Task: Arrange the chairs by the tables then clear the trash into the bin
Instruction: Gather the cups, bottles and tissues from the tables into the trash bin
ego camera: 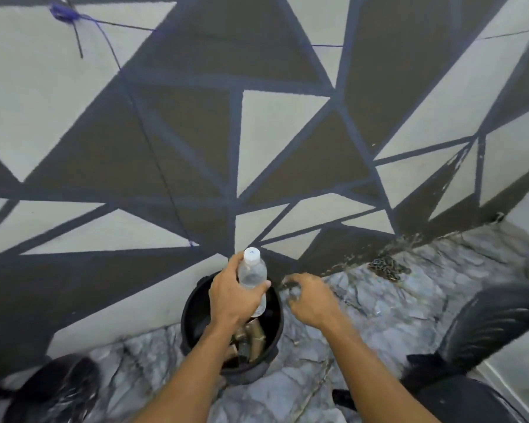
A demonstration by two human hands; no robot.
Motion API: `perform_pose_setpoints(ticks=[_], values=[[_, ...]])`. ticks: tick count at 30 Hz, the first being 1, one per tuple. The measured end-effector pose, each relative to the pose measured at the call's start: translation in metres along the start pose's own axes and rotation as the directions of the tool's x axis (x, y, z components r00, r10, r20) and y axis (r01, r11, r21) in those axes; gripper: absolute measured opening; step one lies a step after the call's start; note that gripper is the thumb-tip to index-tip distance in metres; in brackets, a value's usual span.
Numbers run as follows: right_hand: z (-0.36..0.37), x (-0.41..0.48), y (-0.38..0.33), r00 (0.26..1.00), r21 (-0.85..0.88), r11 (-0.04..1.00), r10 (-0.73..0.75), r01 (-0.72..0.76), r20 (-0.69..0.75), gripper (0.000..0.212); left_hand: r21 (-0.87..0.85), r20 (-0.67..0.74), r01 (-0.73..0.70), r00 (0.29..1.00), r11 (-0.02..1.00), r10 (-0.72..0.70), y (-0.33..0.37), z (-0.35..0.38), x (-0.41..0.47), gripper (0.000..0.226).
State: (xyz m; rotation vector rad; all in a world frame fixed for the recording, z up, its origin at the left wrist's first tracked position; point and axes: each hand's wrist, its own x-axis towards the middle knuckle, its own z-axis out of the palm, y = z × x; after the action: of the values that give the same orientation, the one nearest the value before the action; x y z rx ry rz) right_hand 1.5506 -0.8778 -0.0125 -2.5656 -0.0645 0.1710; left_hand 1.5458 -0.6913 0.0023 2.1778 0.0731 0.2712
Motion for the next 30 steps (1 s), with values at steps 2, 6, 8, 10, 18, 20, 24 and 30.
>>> perform_pose_setpoints(ticks=[2,6,8,10,18,20,24,30], values=[[0.024,0.017,-0.024,0.998,0.001,0.999,-0.037,0.037,0.06,0.05,0.023,-0.026,0.064,0.998,0.998,-0.063,-0.024,-0.016,0.005,0.072],[0.059,0.045,-0.055,0.984,-0.031,0.995,-0.088,0.094,0.157,0.049,0.058,-0.078,0.169,0.983,0.984,-0.165,-0.061,-0.033,0.011,0.069],[0.072,0.059,-0.061,0.976,-0.032,0.994,-0.093,0.101,0.197,0.049,0.053,-0.101,0.216,0.973,0.975,-0.21,-0.078,-0.035,0.015,0.07],[0.083,0.073,-0.062,0.968,-0.029,0.995,-0.09,0.1,0.234,0.048,0.046,-0.116,0.281,0.955,0.959,-0.275,-0.097,-0.035,0.02,0.07],[0.114,0.145,-0.048,0.936,-0.05,0.995,-0.063,0.086,0.346,0.036,-0.011,-0.162,0.553,0.821,0.833,-0.547,-0.154,-0.009,0.055,0.065],[0.118,0.162,-0.044,0.927,-0.054,0.995,-0.055,0.08,0.37,0.037,-0.014,-0.158,0.619,0.774,0.785,-0.613,-0.167,0.001,0.064,0.072],[0.127,0.19,-0.033,0.913,-0.042,0.997,-0.035,0.057,0.406,0.039,-0.057,-0.158,0.787,0.6,0.614,-0.784,-0.187,0.013,0.084,0.097],[0.136,0.217,-0.038,0.891,-0.042,0.997,-0.033,0.058,0.452,0.043,-0.003,-0.12,0.826,0.56,0.564,-0.82,-0.196,0.009,0.106,0.096]])
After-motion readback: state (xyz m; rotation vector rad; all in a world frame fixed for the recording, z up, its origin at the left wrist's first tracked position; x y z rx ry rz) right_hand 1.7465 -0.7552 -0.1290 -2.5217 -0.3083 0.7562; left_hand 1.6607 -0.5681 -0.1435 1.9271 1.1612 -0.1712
